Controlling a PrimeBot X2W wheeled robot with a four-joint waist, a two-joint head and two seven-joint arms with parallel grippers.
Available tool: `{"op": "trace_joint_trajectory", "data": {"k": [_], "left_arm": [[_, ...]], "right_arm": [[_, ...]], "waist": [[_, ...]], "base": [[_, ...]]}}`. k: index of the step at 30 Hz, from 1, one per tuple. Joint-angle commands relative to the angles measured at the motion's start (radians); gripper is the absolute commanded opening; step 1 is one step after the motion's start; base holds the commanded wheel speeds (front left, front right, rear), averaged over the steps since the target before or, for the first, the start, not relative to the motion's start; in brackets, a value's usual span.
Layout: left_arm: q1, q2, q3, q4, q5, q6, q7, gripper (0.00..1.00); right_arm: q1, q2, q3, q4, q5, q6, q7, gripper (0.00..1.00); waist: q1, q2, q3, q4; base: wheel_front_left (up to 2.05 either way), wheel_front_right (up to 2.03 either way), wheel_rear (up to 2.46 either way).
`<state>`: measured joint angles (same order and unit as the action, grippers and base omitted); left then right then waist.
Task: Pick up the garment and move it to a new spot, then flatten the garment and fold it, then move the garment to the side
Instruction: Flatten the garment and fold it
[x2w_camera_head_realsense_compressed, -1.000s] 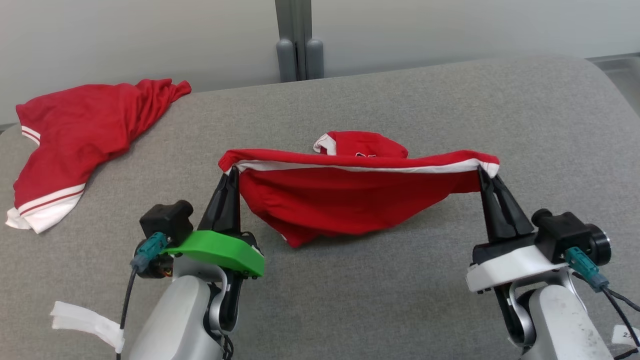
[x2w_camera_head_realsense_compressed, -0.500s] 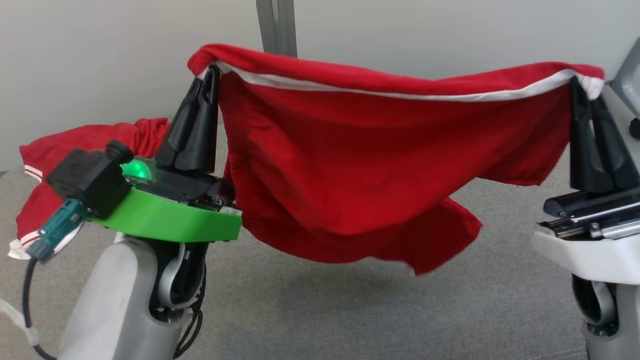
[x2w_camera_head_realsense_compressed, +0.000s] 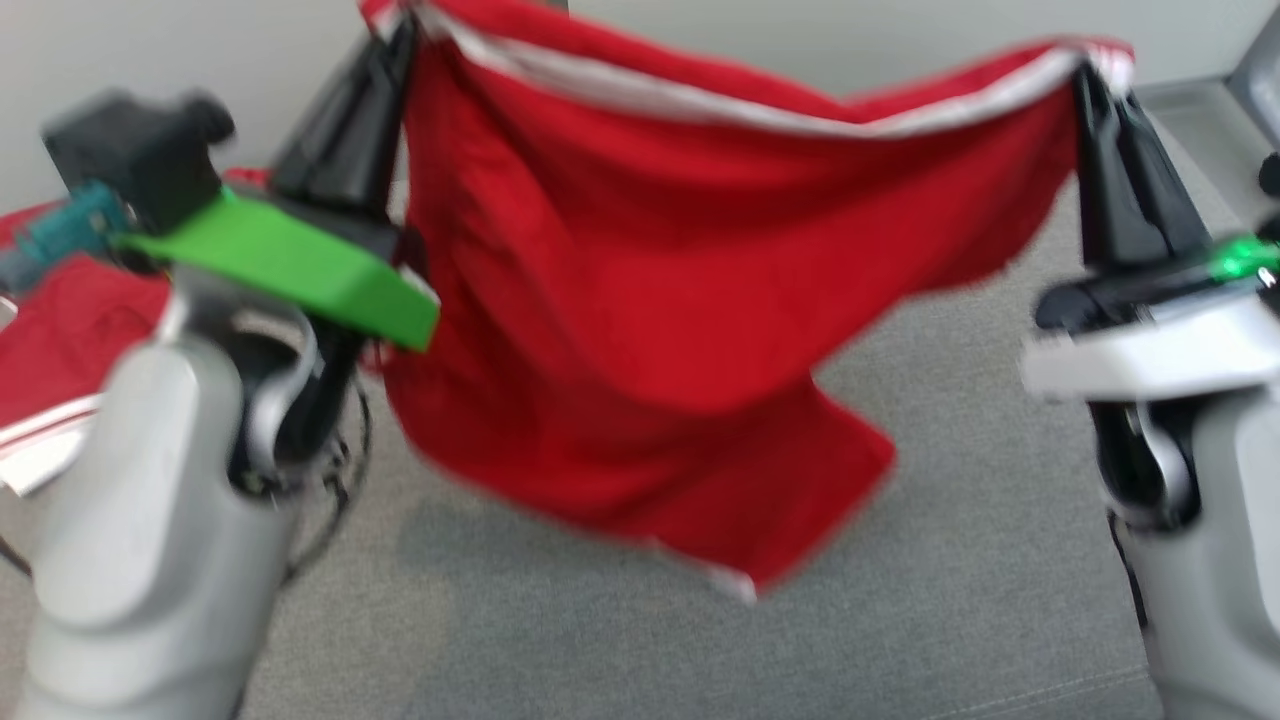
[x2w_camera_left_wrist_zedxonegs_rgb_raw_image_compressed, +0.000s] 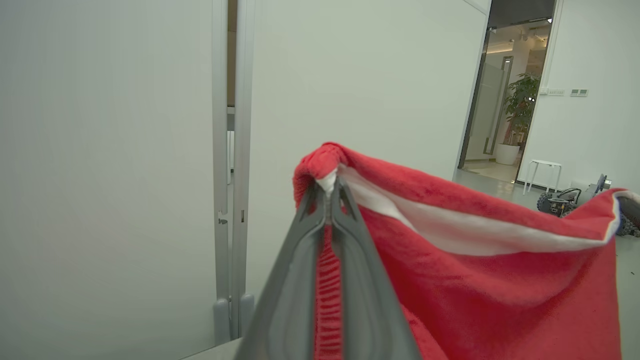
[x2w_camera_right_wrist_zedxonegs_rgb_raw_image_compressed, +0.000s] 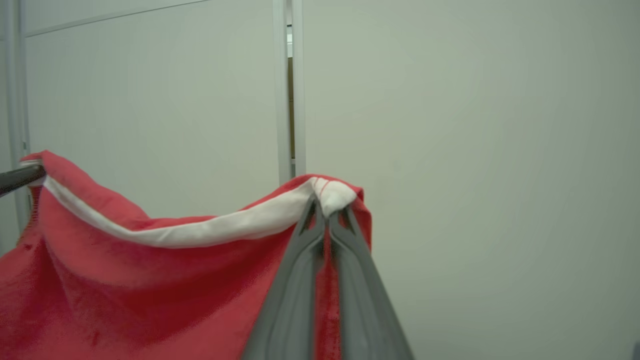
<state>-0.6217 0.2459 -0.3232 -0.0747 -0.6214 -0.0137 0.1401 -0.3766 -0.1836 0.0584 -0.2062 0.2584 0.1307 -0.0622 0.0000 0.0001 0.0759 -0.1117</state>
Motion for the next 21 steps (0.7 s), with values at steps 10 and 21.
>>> {"op": "trace_joint_trajectory", "data": {"k": [10,21], "left_arm": [[-0.472,-0.037,0.019,0.423,0.076,-0.040,-0.097,0.00],[-0.332,-0.101,-0.072,0.651,0.052,-0.103,-0.276,0.00]], "right_arm": [[-0.609,0.032,0.062,0.500,-0.114,0.000,-0.155,0.00],[-0.468,0.096,0.065,0.696,-0.088,0.000,-0.204,0.00]], "waist": [[0.0000,-0.0001,0.227,-0.057],[0.0000,-0.0001,0.338,-0.015]], "base": [[0.00,0.00,0.00],[0.00,0.00,0.00]]}}
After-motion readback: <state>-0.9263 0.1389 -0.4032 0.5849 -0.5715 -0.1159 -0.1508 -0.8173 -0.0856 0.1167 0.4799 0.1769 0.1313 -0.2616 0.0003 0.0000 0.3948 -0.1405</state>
